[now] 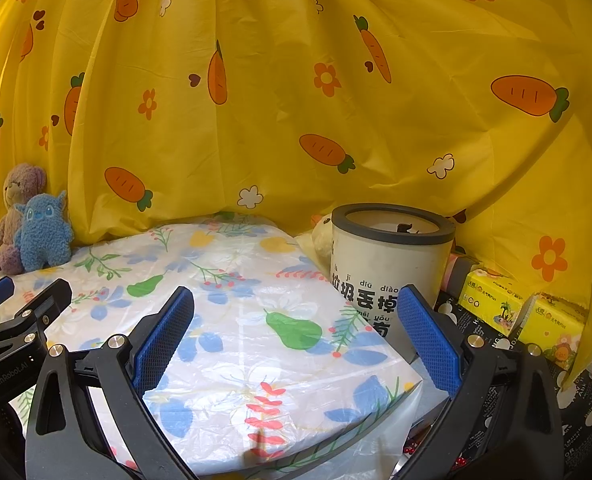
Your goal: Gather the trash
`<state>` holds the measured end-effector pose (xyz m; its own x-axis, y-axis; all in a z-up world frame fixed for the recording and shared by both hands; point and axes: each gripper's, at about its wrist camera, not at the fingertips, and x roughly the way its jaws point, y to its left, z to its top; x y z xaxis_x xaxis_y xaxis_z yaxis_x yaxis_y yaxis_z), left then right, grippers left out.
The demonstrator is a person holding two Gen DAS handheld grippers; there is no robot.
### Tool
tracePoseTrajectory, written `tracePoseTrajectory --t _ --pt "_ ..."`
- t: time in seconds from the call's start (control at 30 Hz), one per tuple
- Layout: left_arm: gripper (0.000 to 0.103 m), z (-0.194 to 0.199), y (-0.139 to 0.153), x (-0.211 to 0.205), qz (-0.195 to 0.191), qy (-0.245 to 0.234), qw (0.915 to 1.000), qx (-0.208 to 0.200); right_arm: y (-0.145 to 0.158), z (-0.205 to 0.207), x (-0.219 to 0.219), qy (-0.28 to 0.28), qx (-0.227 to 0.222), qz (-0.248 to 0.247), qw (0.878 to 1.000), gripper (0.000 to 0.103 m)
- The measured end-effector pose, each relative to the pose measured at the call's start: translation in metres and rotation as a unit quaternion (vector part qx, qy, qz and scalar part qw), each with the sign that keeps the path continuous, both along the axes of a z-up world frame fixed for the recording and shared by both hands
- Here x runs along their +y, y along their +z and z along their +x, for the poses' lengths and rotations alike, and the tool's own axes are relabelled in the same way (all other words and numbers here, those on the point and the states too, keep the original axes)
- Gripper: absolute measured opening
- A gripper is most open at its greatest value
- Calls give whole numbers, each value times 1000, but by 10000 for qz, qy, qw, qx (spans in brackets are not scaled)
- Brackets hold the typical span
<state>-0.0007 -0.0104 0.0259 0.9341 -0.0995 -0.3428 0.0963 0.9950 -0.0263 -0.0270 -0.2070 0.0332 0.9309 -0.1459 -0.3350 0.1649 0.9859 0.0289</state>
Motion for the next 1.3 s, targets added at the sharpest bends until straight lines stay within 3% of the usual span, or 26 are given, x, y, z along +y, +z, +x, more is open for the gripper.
tracePoseTrajectory --t 1.3 --pt "97 0 4 -3 -2 -18 10000 -14 2 -1 -4 -21 -18 25 10000 98"
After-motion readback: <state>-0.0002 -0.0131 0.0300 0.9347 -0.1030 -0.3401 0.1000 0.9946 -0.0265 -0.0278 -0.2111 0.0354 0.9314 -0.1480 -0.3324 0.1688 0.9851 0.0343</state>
